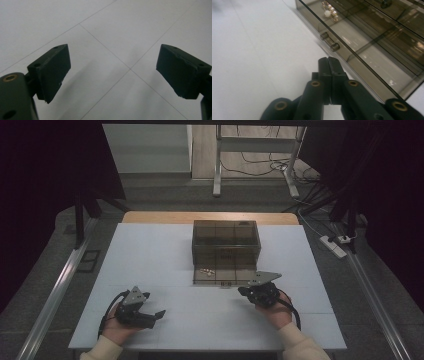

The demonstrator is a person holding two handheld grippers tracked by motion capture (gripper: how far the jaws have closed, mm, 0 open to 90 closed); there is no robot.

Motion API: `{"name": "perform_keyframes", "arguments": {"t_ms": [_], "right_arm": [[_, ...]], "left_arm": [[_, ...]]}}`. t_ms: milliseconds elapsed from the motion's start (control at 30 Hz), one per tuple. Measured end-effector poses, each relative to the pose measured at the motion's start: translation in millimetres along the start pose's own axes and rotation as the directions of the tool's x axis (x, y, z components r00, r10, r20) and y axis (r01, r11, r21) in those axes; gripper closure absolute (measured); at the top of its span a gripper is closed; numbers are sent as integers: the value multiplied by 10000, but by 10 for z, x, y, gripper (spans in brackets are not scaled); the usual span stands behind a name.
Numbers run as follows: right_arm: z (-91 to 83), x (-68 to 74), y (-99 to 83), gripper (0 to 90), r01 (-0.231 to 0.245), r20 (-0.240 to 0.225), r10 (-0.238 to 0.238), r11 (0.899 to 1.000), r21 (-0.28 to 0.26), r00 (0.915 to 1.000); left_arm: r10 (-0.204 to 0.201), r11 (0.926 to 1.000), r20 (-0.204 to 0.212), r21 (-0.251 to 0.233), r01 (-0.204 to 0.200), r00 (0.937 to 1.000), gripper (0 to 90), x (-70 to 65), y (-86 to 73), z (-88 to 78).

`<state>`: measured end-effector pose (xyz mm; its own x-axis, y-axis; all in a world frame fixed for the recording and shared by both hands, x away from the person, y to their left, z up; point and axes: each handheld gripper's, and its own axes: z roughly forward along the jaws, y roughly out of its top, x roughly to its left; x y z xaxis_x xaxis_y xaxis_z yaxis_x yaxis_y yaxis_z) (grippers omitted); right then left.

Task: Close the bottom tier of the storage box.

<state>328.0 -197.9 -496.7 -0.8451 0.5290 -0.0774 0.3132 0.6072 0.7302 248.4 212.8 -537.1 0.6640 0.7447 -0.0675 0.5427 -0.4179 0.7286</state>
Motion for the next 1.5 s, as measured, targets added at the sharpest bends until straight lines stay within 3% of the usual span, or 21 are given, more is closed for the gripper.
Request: {"name": "perform_keyframes", "arguments": {"t_ms": [233, 433, 767, 1500], "right_arm": [[81, -35, -17, 891, -237, 212, 234, 9996, 133, 9995], [210, -22, 28, 891, -121, 241, 114, 9996, 272, 9996], [366, -42, 86, 891, 67, 702, -111, 9980, 621, 9975], [490, -86, 121, 891, 101, 931, -155, 9982, 583, 9955]], "left_arm": [[2, 10000, -22, 15, -2, 10000, 119, 2, 0, 5], [21, 10000, -7, 45, -21, 10000, 120, 5, -4, 9], [41, 10000, -10, 91, -41, 10000, 120, 7, -5, 19], [2, 10000, -9, 58, -2, 10000, 119, 16, -8, 8]]}}
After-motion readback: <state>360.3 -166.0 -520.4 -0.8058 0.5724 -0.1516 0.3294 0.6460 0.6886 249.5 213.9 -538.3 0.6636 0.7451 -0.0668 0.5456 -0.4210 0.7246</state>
